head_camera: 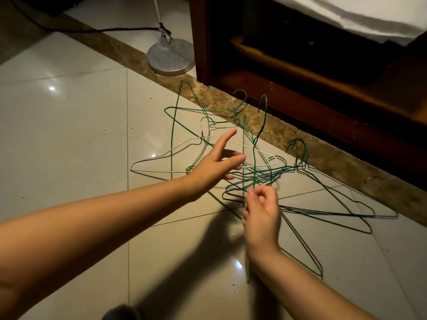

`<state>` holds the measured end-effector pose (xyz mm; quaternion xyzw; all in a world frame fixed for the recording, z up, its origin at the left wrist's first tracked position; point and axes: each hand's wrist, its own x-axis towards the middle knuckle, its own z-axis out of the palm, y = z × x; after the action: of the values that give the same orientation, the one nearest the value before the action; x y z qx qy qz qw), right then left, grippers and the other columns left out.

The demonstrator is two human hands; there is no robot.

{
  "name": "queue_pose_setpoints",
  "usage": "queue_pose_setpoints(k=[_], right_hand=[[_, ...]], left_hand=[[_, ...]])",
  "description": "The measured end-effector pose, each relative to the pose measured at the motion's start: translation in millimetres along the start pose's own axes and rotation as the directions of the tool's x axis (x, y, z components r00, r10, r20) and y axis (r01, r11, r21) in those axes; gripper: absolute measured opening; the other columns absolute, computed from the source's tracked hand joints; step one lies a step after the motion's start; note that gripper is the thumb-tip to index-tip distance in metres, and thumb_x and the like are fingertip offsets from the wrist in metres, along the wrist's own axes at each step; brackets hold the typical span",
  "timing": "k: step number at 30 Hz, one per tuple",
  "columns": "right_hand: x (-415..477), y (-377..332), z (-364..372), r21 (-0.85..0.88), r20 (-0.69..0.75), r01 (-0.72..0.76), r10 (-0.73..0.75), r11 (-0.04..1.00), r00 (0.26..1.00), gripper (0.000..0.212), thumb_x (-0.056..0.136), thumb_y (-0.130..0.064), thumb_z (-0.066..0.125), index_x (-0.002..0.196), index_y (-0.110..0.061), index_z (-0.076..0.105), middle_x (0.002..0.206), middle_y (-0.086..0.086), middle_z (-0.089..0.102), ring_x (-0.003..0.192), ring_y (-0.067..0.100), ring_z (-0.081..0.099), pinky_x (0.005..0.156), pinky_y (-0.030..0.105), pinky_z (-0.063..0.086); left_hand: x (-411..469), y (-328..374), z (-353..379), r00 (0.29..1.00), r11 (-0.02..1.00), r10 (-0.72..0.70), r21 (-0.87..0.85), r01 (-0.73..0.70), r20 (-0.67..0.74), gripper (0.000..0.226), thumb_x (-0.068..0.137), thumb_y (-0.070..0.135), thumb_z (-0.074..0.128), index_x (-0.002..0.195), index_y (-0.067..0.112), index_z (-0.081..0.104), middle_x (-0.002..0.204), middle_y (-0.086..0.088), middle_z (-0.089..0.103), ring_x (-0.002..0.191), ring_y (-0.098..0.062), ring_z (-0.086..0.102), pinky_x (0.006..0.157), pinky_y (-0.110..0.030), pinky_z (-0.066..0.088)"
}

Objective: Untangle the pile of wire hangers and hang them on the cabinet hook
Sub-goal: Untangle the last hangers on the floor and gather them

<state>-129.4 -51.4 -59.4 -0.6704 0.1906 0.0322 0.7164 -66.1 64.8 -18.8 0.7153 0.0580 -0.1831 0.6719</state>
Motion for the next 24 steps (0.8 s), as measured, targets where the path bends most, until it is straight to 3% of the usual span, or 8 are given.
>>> queue_pose_setpoints(k=[2, 5, 7, 10, 13, 18, 21, 24], right_hand=[[-8, 2, 6, 0.003, -0.025, 0.049, -0.049, 0.999, 0.999, 0.013, 0.071, -0.047, 0.051, 0.073, -0.034, 0.049, 0.063, -0.002, 0.040, 0.060, 0.018, 0.032, 0.052, 0.030, 0.026], [-21, 4, 11, 0.013, -0.022, 0.094, -0.094, 0.995, 0.995, 0.009, 0.071, -0.046, 0.047, 0.073, -0.037, 0.049, 0.060, -0.008, 0.042, 0.060, 0.018, 0.032, 0.055, 0.033, 0.027], [-30, 0, 13, 0.016, -0.003, 0.127, -0.127, 0.992, 0.992, 0.004, 0.075, -0.037, 0.048, 0.078, -0.034, 0.050, 0.062, -0.011, 0.048, 0.060, 0.012, 0.037, 0.055, 0.031, 0.031], [-36, -5, 9, 0.098, 0.109, 0.168, -0.178, 0.981, 0.978, 0.016, 0.077, -0.022, 0.049, 0.093, -0.022, 0.055, 0.076, -0.020, 0.062, 0.069, -0.004, 0.051, 0.065, 0.013, 0.043], [-28, -8, -6, 0.087, 0.165, 0.227, -0.238, 0.970, 0.957, 0.022, 0.074, -0.038, 0.050, 0.086, -0.024, 0.063, 0.073, -0.016, 0.063, 0.067, -0.003, 0.050, 0.064, 0.018, 0.042], [16, -13, -45, -0.128, 0.079, 0.317, -0.309, 0.940, 0.948, 0.034, 0.081, -0.046, 0.040, 0.060, -0.021, 0.048, 0.053, -0.009, 0.043, 0.054, 0.002, 0.033, 0.052, 0.023, 0.029], [45, -6, -66, -0.355, 0.097, 0.325, -0.311, 0.877, 0.945, 0.033, 0.083, -0.047, 0.039, 0.065, -0.021, 0.050, 0.054, -0.006, 0.046, 0.054, 0.005, 0.040, 0.055, 0.024, 0.033], [69, 3, -73, -0.533, 0.126, 0.236, -0.200, 0.812, 0.972, 0.014, 0.091, -0.027, 0.050, 0.084, -0.021, 0.060, 0.068, -0.008, 0.055, 0.064, 0.008, 0.048, 0.063, 0.028, 0.037]], left_hand=[[-3, 10, 11, 0.995, 0.990, -0.015, -0.141, 0.029, 0.095, 0.052, 0.092, 0.025, 0.051, 0.132, 0.049, 0.027, 0.117, -0.001, 0.056, 0.099, -0.018, 0.062, 0.083, -0.032, 0.051], [-4, 24, 24, 0.988, 0.973, 0.003, -0.226, 0.032, 0.154, 0.037, 0.095, 0.018, 0.046, 0.126, 0.038, 0.041, 0.107, -0.002, 0.057, 0.085, -0.014, 0.061, 0.072, -0.028, 0.052], [-3, 34, 30, 0.985, 0.968, 0.014, -0.249, 0.030, 0.173, 0.025, 0.097, 0.015, 0.040, 0.119, 0.024, 0.051, 0.095, -0.004, 0.056, 0.071, -0.010, 0.058, 0.061, -0.021, 0.052], [-8, 43, 39, 0.976, 0.975, -0.007, -0.216, 0.055, 0.219, 0.022, 0.099, 0.013, 0.035, 0.100, 0.014, 0.057, 0.079, -0.003, 0.052, 0.053, -0.006, 0.046, 0.049, -0.016, 0.044], [-13, 49, 50, 0.952, 0.982, 0.018, -0.184, 0.040, 0.306, 0.024, 0.099, 0.012, 0.033, 0.090, 0.014, 0.056, 0.071, -0.002, 0.049, 0.048, -0.005, 0.036, 0.045, -0.014, 0.034], [-3, 63, 37, 0.964, 0.962, 0.047, -0.271, 0.026, 0.261, 0.024, 0.099, 0.013, 0.033, 0.089, 0.010, 0.055, 0.072, -0.002, 0.050, 0.047, -0.003, 0.033, 0.045, -0.012, 0.029], [1, 60, 26, 0.985, 0.976, 0.020, -0.218, 0.019, 0.174, 0.023, 0.098, 0.012, 0.034, 0.090, 0.010, 0.055, 0.074, -0.003, 0.052, 0.050, -0.005, 0.035, 0.047, -0.013, 0.031], [1, 48, 6, 0.999, 0.996, -0.017, -0.093, 0.019, 0.027, 0.021, 0.097, 0.012, 0.037, 0.093, 0.013, 0.058, 0.081, -0.002, 0.054, 0.055, -0.006, 0.039, 0.050, -0.014, 0.037]])
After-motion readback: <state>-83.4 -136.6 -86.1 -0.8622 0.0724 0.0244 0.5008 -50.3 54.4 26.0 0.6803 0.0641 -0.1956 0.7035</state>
